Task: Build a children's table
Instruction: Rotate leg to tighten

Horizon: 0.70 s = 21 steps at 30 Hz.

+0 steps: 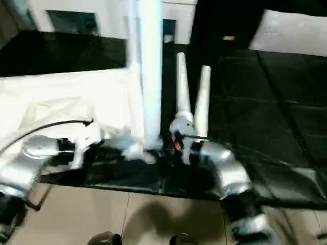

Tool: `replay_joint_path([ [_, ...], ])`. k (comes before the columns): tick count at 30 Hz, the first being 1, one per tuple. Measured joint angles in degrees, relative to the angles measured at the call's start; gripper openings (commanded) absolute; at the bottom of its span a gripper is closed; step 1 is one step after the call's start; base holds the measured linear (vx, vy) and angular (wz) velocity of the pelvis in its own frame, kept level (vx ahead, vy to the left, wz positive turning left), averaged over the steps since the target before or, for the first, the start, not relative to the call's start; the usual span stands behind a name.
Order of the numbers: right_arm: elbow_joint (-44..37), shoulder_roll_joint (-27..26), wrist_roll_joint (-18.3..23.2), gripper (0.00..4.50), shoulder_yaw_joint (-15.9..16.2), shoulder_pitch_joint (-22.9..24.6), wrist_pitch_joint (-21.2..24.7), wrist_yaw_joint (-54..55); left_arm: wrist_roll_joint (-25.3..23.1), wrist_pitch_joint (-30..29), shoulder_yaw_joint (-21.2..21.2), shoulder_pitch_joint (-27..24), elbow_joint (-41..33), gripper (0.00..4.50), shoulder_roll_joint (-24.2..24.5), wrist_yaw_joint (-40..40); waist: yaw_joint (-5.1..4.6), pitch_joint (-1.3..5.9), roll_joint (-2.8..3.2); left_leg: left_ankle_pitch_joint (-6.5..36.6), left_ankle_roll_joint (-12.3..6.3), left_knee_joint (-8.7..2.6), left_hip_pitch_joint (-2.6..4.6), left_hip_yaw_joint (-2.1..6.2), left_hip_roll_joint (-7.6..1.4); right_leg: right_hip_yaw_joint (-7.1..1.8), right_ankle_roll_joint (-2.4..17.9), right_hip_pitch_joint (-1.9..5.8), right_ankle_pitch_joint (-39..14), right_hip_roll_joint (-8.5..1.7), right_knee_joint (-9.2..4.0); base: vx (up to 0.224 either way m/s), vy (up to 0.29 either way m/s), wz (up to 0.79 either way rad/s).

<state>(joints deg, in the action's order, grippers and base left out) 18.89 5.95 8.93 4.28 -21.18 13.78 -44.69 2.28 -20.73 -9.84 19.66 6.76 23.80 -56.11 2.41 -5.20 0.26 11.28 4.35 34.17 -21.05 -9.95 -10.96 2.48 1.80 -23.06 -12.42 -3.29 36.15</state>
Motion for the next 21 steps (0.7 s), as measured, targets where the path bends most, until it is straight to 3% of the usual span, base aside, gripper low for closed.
replay_joint_path([
  [2, -0.7, -2.8, -1.0, 2.72, -1.4, 0.2, 0.9, 6.8, -1.3, -3.9, 0.0, -0.5, -2.6, 0.0, -3.1, 4.9, -0.51, 0.0, 0.01, 0.0, 0.0, -0.07, -0.01, 0.0, 0.02, 0.0, 0.0, -0.02, 0.0, 0.01, -0.05, 0.0, 0.0, 0.0],
  [8, -0.7, -5.8, -6.1, 2.72, -2.0, -0.9, -0.1, 19.4, -5.7, -11.7, -1.2, -1.1, -6.7, 0.0, -13.7, 18.1, -0.15, 0.12, 0.24, 0.0, -0.06, -0.21, -0.07, -0.04, 0.1, -0.02, 0.0, 0.0, 0.0, -0.04, -0.3, 0.0, 0.0, 0.0],
  [9, -0.7, -5.9, -6.1, 3.28, -2.3, -0.9, -0.2, 19.8, -6.1, -11.9, -1.7, -1.1, -7.0, 0.0, -14.1, 18.9, -0.08, 0.12, 0.24, 0.0, -0.07, -0.23, -0.09, -0.04, 0.1, -0.01, 0.0, -0.01, 0.0, -0.04, -0.35, 0.0, 0.0, 0.0],
  [13, -1.4, -6.5, -6.1, 3.52, -2.5, 0.1, -0.8, 19.8, -6.7, -11.8, -2.4, -1.1, -7.4, 0.0, -14.2, 20.1, -0.24, 0.11, 0.22, -0.1, -0.24, -0.27, -0.14, -0.04, 0.08, 0.02, -0.1, -0.02, 0.0, -0.03, -0.45, 0.0, 0.0, 0.0],
  [14, -2.0, -6.5, -6.1, 3.8, -2.5, 0.7, -1.1, 19.5, -6.8, -11.8, -2.5, -1.2, -7.6, 0.0, -13.8, 20.1, -0.35, 0.1, 0.21, -0.1, -0.24, -0.29, -0.16, -0.04, 0.08, 0.02, -0.1, -0.04, 0.0, -0.02, -0.47, 0.0, 0.0, 0.0],
  [17, -2.0, -6.1, -6.1, 4.01, -1.5, 1.4, -2.2, 17.0, -6.9, -10.4, -2.7, -1.2, -7.7, 0.0, -11.3, 18.7, -1.01, 0.07, 0.17, -0.1, -0.24, -0.33, -0.14, -0.03, 0.02, 0.01, -0.1, -0.1, 0.0, 0.06, -0.45, 0.0, 0.0, 0.0],
  [21, -1.7, -3.9, -6.0, 4.4, 0.0, 1.4, -3.5, 13.4, -6.7, -7.8, -2.9, -1.4, -7.7, 0.0, -7.8, 15.8, -1.08, 0.05, 0.14, -0.1, -0.24, -0.41, -0.14, 0.0, -0.05, 0.05, -0.1, -0.14, 0.0, 0.13, -0.44, 0.0, 0.0, 0.0],
])
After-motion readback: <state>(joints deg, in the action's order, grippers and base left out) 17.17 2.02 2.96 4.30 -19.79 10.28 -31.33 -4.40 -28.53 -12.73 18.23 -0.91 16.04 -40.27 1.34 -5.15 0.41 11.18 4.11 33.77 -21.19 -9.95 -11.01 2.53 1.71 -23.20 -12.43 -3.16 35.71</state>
